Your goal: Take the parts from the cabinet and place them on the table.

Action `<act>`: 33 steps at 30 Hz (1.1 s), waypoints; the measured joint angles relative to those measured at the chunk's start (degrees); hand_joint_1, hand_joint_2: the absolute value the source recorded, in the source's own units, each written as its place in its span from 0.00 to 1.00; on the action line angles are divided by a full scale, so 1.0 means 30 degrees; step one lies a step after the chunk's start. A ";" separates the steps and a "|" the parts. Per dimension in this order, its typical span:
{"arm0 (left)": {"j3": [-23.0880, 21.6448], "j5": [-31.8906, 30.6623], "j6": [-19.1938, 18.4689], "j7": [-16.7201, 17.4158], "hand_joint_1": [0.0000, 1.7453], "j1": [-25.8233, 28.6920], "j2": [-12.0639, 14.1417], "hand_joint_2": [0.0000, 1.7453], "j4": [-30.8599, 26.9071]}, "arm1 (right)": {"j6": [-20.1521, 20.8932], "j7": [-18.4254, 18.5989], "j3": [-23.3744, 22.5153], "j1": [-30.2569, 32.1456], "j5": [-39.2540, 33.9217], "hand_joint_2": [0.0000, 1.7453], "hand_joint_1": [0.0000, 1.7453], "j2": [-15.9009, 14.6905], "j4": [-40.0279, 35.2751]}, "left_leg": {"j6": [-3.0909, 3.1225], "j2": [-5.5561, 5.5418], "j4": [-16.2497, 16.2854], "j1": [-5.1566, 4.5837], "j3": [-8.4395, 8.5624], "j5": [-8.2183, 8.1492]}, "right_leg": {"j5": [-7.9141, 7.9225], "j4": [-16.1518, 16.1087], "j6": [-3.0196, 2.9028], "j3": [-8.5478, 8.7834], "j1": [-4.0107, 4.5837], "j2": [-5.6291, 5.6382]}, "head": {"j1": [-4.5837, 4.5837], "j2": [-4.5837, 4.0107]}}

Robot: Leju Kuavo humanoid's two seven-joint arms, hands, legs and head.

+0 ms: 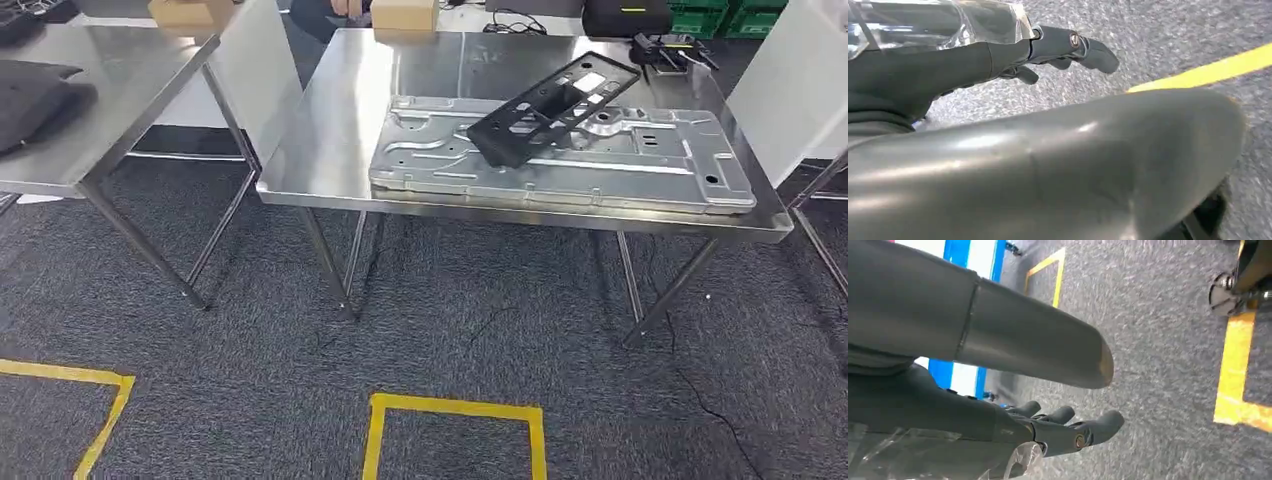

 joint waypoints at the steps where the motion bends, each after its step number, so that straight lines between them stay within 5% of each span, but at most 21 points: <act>1: -0.0001 0.0000 0.0015 0.0015 0.00 0.0030 -0.0007 0.00 0.0000 | 0.0000 0.0000 0.0008 0.0055 -0.0007 0.00 0.00 0.0015 0.0015 | 0.0173 -0.0178 -0.0303 0.0309 0.0209 0.0292 | -0.0188 0.0181 0.0139 -0.0044 -0.0062 0.0383 | 0.0015 0.0000; 2: -0.0001 0.0000 0.0030 0.0023 0.00 -0.0013 0.0000 0.00 0.0000 | 0.0000 0.0000 0.0008 0.0048 0.0000 0.00 0.00 -0.0022 0.0015 | 0.0287 -0.0380 -0.0375 0.0233 0.0173 0.0374 | -0.0717 0.0845 0.0156 -0.0316 -0.0027 0.1310 | 0.0037 0.0000; 3: 0.0000 0.0000 0.0030 0.0022 0.00 -0.0066 0.0007 0.00 0.0000 | 0.0000 0.0000 0.0008 0.0110 -0.0014 0.00 0.00 -0.0022 0.0022 | 0.0410 -0.0496 -0.0357 0.0210 0.0102 0.0453 | -0.1547 0.2170 0.0099 -0.0965 -0.0027 0.1800 | 0.0051 0.0000; 5: 0.0007 0.0000 0.0022 0.0022 0.00 -0.0105 -0.0015 0.00 0.0000 | 0.0000 -0.0015 0.0008 0.0188 -0.0007 0.00 0.00 -0.0029 0.0073 | 0.0472 -0.0922 -0.0335 0.0140 0.0009 0.0486 | -0.2996 0.5563 0.0132 -0.2568 0.0022 0.2125 | 0.0066 0.0000; 6: 0.0007 0.0000 0.0001 0.0022 0.00 -0.0066 -0.0029 0.00 0.0000 | 0.0000 -0.0007 0.0008 0.0196 -0.0029 0.00 0.00 -0.0029 0.0080 | 0.0479 -0.1105 -0.0328 0.0107 0.0002 0.0492 | -0.3151 0.6485 0.0140 -0.3038 0.0025 0.2153 | 0.0073 0.0000; 8: -0.0001 0.0000 0.0000 0.0030 0.00 0.0017 -0.0036 0.00 0.0000 | 0.0000 -0.0007 0.0008 0.0198 -0.0029 0.00 0.00 -0.0029 0.0080 | 0.0469 -0.1589 -0.0278 0.0111 0.0044 0.0489 | -0.2007 0.5311 0.0147 -0.2570 0.0013 0.2176 | 0.0066 0.0000; 10: -0.0001 0.0007 0.0001 0.0030 0.00 -0.0018 -0.0036 0.00 0.0000 | -0.0007 -0.0007 0.0008 0.0207 -0.0036 0.00 0.00 -0.0051 0.0087 | 0.0358 -0.2044 -0.0087 0.0146 0.0037 0.0413 | -0.0191 0.1703 0.0164 -0.0883 -0.0093 0.2658 | 0.0066 0.0000; 11: 0.0000 0.0007 0.0008 0.0030 0.00 -0.0023 -0.0036 0.00 0.0000 | -0.0007 -0.0007 0.0008 0.0258 -0.0036 0.00 0.00 -0.0058 0.0102 | 0.0284 -0.2153 0.0022 0.0146 -0.0044 0.0363 | 0.0107 0.0748 0.0178 -0.0462 -0.0169 0.3254 | 0.0073 0.0000; 12: -0.0001 0.0051 0.0022 0.0030 0.00 -0.0086 -0.0036 0.00 0.0000 | -0.0007 -0.0007 0.0008 0.0269 -0.0044 0.00 0.00 -0.0058 0.0131 | 0.0132 -0.2376 0.0413 -0.0065 -0.0335 0.0207 | -0.0084 0.0332 -0.0006 -0.0407 -0.0187 0.3504 | 0.0073 0.0000; 15: -0.0001 0.0073 0.0037 0.0030 0.00 -0.0027 -0.0036 0.00 0.0000 | -0.0066 -0.0051 0.0008 0.0172 -0.0073 0.00 0.00 -0.0051 0.0131 | -0.0039 -0.2674 0.0330 0.0147 -0.0447 0.0277 | -0.0069 0.0417 -0.0264 -0.0470 -0.0019 0.3081 | 0.0036 0.0000; 16: -0.0001 0.0094 0.0044 0.0030 0.00 0.0003 0.0022 0.00 0.0007 | -0.0066 -0.0145 0.0015 0.0142 -0.0073 0.00 0.00 0.0022 0.0131 | -0.0090 -0.2614 0.0487 0.0170 -0.0483 0.0208 | 0.0006 0.0371 -0.0388 -0.0468 -0.0182 0.2816 | 0.0065 0.0000; 17: -0.0001 0.0124 0.0052 0.0022 0.00 0.0026 -0.0029 0.00 0.0000 | -0.0066 -0.0175 0.0008 0.0147 -0.0066 0.00 0.00 -0.0007 0.0131 | -0.0261 -0.1798 0.0963 0.0078 -0.0660 -0.0153 | 0.0016 0.0358 -0.0445 -0.0443 -0.0171 0.2774 | -0.0008 0.0000; 18: -0.0001 0.0124 0.0051 0.0022 0.00 -0.0023 -0.0029 0.00 0.0000 | -0.0066 -0.0211 0.0008 0.0207 -0.0066 0.00 0.00 -0.0022 0.0138 | -0.0430 -0.1272 0.2160 0.0160 -0.1228 -0.0900 | 0.0025 0.0358 -0.0561 -0.0453 -0.0166 0.2586 | -0.0058 0.0000; 20: -0.0001 0.0131 0.0059 0.0000 0.00 -0.0106 -0.0036 0.00 0.0000 | -0.0051 -0.0255 0.0022 0.0290 -0.0044 0.00 0.00 -0.0029 0.0175 | -0.0665 -0.0936 0.5282 0.0353 -0.2753 -0.2310 | 0.0006 0.0359 -0.0584 -0.0498 -0.0144 0.2259 | -0.0065 0.0000; 22: -0.0001 0.0131 0.0059 -0.0007 0.00 -0.0052 -0.0051 0.00 0.0000 | -0.0015 -0.0212 0.0030 0.0300 -0.0029 0.00 0.00 -0.0029 0.0189 | -0.0744 -0.0842 0.6684 0.0503 -0.3452 -0.2503 | -0.0011 0.0361 -0.0582 -0.0521 -0.0163 0.2062 | -0.0066 0.0000; 23: -0.0001 0.0131 0.0059 -0.0007 0.00 -0.0017 -0.0051 0.00 0.0000 | 0.0007 -0.0183 0.0044 0.0280 0.0007 0.00 0.00 -0.0022 0.0189 | -0.0736 -0.0814 0.5986 0.0544 -0.3113 -0.1984 | -0.0025 0.0361 -0.0565 -0.0498 -0.0170 0.1899 | -0.0073 0.0000; 25: -0.0001 0.0131 0.0073 -0.0007 0.00 -0.0057 -0.0044 0.00 0.0000 | 0.0073 -0.0117 0.0087 0.0257 0.0139 0.00 0.00 0.0029 0.0189 | -0.0615 -0.0434 0.2409 0.0534 -0.1311 -0.0286 | -0.0074 0.0360 -0.0497 -0.0380 -0.0178 0.1607 | -0.0080 0.0000; 26: -0.0001 0.0131 0.0087 -0.0007 0.00 -0.0112 -0.0044 0.00 0.0000 | 0.0073 -0.0066 0.0095 0.0263 0.0138 0.00 0.00 0.0044 0.0189 | -0.0484 0.0337 0.0828 0.0461 -0.0471 0.0231 | -0.0112 0.0354 -0.0434 -0.0311 -0.0159 0.1477 | -0.0080 0.0000; 27: -0.0001 0.0131 0.0081 -0.0007 0.00 -0.0200 -0.0051 0.00 0.0000 | 0.0073 -0.0029 0.0102 0.0279 0.0131 0.00 0.00 0.0044 0.0189 | -0.0460 0.0567 0.0437 0.0261 -0.0435 0.0031 | -0.0209 0.0371 -0.0276 -0.0276 -0.0013 0.1345 | -0.0073 0.0000; 31: -0.0001 0.0131 0.0088 -0.0036 0.00 -0.0084 -0.0066 0.00 0.0000 | 0.0073 0.0000 0.0124 0.0102 0.0131 0.00 0.00 0.0066 0.0189 | -0.0036 -0.0202 0.0221 0.0181 -0.0433 0.0204 | -0.0275 0.0133 0.0247 0.0018 -0.0075 0.0838 | -0.0058 0.0000; 33: -0.0001 0.0138 0.0088 -0.0029 0.00 -0.0076 -0.0058 0.00 0.0000 | 0.0073 0.0007 0.0154 0.0170 0.0131 0.00 0.00 0.0066 0.0189 | 0.0245 -0.0479 0.0065 0.0292 -0.0332 0.0349 | -0.1226 0.1464 0.0222 -0.0518 -0.0117 0.1705 | -0.0014 0.0000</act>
